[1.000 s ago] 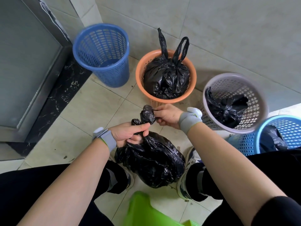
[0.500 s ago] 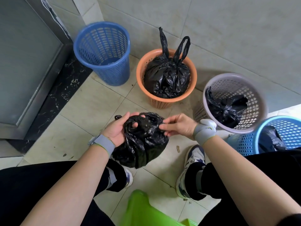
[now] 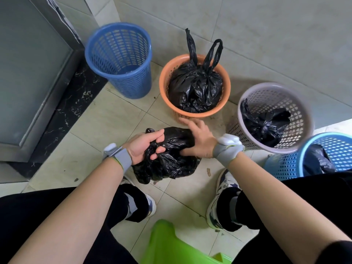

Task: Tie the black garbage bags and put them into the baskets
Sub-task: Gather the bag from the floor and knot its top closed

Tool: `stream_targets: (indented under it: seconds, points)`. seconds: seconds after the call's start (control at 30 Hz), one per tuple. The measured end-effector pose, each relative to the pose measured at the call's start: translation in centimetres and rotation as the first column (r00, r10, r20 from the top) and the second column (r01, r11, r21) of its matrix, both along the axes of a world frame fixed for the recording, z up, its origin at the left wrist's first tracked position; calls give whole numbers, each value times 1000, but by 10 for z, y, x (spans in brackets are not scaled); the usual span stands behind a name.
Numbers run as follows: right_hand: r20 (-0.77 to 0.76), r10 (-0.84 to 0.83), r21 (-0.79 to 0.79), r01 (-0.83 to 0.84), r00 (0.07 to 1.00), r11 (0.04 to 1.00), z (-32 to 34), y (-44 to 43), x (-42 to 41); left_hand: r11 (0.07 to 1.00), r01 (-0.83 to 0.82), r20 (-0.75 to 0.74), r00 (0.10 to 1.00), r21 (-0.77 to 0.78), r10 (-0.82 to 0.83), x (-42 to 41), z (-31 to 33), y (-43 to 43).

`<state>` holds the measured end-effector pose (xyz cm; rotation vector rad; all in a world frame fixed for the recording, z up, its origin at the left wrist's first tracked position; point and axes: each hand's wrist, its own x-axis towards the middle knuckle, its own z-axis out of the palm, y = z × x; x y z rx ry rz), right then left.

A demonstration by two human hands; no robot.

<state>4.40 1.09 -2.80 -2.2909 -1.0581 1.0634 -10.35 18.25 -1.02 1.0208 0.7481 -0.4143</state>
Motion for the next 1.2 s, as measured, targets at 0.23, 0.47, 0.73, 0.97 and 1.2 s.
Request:
stream_targets:
  seconds: [0.23,0.47,0.73,0.97,1.2]
  points:
    - [26,126,-114,-123,992,986,-27,6,-14,907,-4,-94,994,421,48,9,-4,2]
    - [-17,12,-77,-13,1000,997,-38,-16,-28,879,-447,-35,888,164,459,0,-32,-7]
    - [-280,-96,-150,55,955,987,-53,-22,-57,436,-900,-81,434,17,898,7,-65,-1]
    - [-626,-482,-269,410,613,871,-49,-33,-38,647,-756,-1,650,96,760,11,-43,-20]
    - [-599,-456,4,572,658,820,-18,-7,-17,753,-608,-24,774,251,632,17,-33,-34]
